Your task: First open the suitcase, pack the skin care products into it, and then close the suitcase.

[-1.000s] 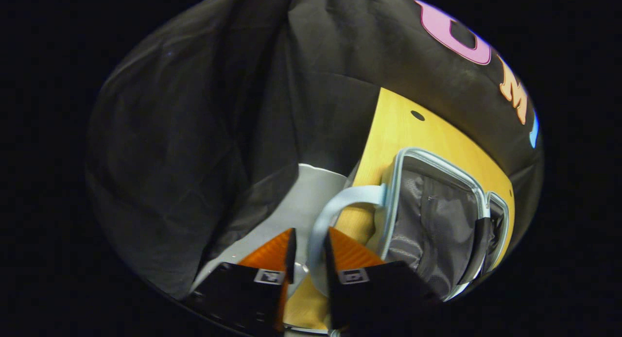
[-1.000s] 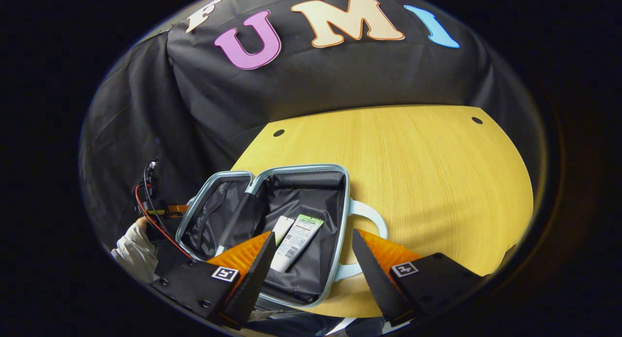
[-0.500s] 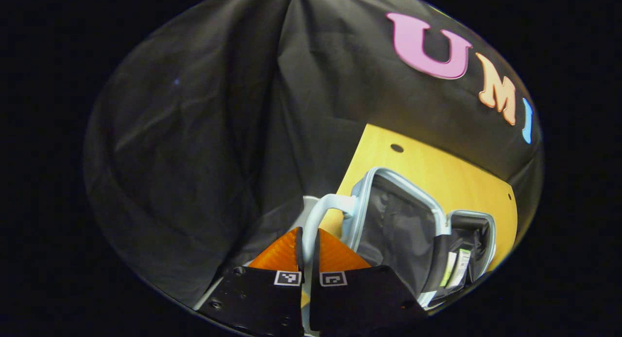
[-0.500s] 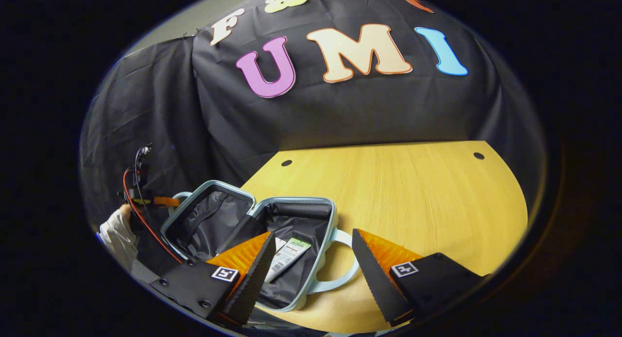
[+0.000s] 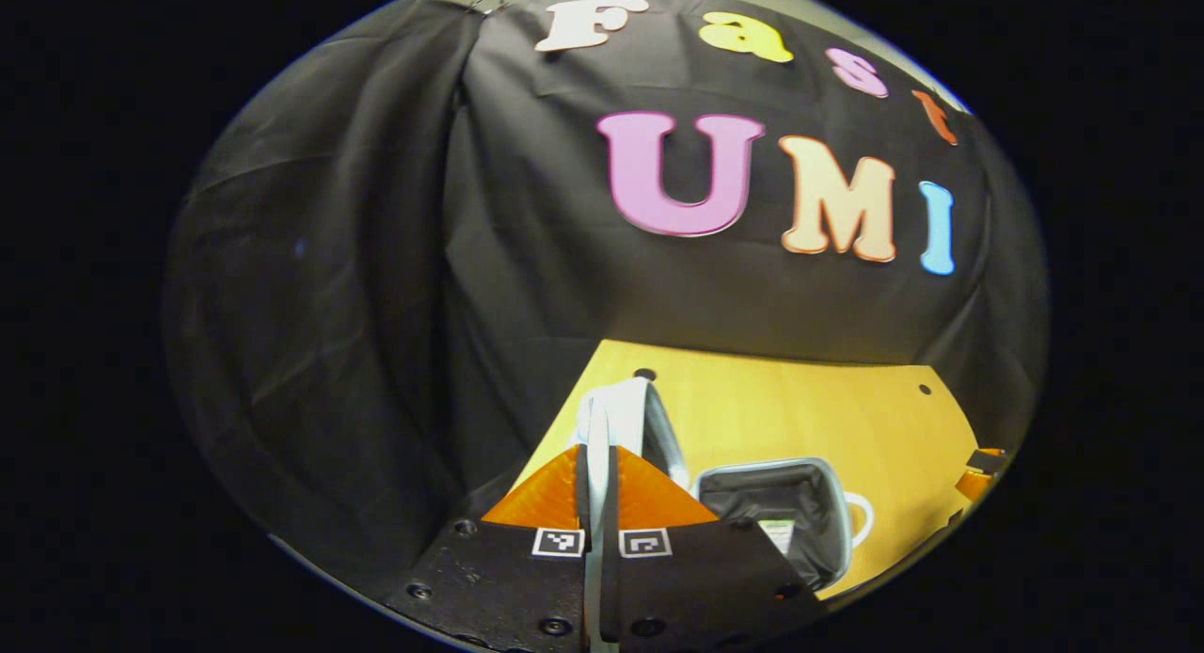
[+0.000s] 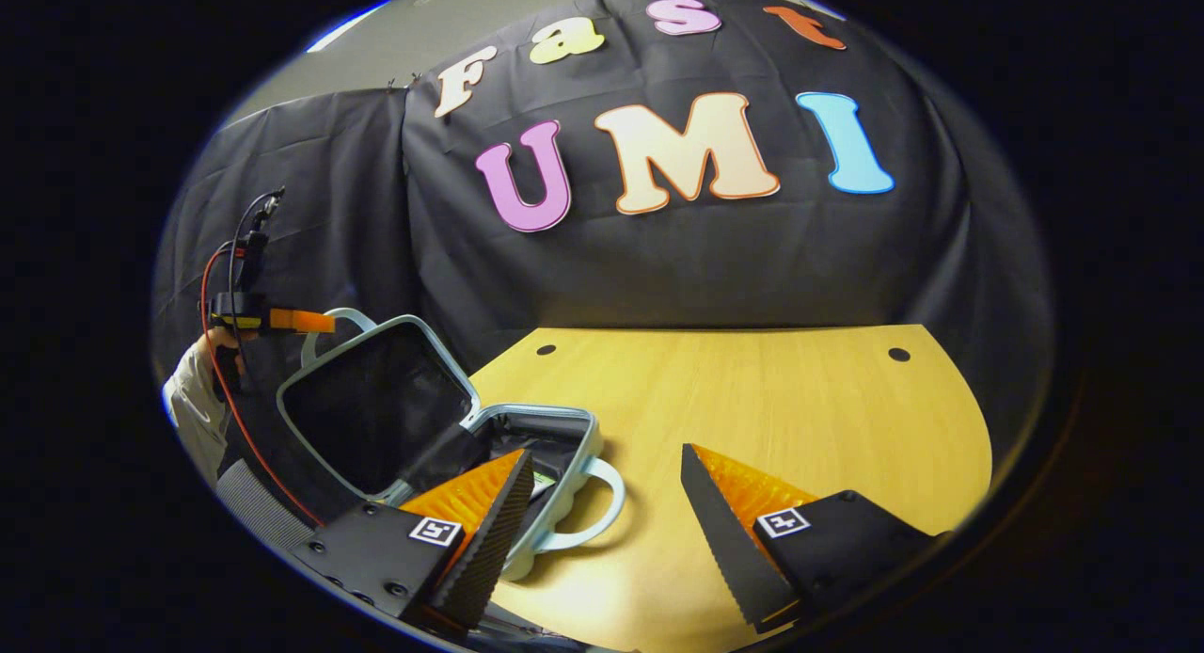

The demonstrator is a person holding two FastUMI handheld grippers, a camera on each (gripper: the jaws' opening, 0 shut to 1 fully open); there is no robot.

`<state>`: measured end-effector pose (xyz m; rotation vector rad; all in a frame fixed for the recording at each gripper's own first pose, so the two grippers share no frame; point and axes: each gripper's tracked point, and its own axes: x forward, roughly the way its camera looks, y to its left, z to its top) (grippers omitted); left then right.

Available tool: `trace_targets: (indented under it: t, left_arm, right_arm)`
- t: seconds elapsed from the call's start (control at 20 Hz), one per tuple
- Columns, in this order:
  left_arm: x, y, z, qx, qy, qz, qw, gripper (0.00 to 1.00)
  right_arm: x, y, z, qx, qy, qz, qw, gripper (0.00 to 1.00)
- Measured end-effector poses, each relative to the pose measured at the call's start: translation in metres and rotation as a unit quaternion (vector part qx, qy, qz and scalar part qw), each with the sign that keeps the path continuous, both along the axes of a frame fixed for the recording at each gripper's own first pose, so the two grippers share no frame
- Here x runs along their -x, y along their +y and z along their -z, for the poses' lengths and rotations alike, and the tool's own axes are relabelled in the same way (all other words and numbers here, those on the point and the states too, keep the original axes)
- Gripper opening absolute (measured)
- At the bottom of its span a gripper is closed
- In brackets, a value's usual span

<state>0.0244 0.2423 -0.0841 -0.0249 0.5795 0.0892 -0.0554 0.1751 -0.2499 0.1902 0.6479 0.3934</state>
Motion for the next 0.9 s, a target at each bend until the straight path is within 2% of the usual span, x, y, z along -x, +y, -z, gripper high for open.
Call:
trace_targets:
  t: [0.2,0.45,0.7,0.9]
  left_arm:
    - [-0.004,-0.087,-0.014,0.03,-0.019,0.046,0.998,0.0]
    - [-0.002,-0.192,-0.001,0.067,-0.011,0.109,0.992,0.0]
    - [0.013,-0.269,0.038,0.097,0.024,0.169,0.981,0.0]
    - [0.033,-0.314,0.082,0.111,0.054,0.199,0.972,0.0]
  right_arm:
    - [0.006,-0.041,-0.005,-0.002,-0.005,0.016,1.0,0.98]
    - [0.009,-0.089,-0.011,0.006,-0.011,0.038,0.999,0.98]
    - [0.013,-0.13,-0.022,0.018,-0.021,0.067,0.997,0.98]
    - [0.014,-0.153,-0.03,0.027,-0.028,0.089,0.995,0.98]
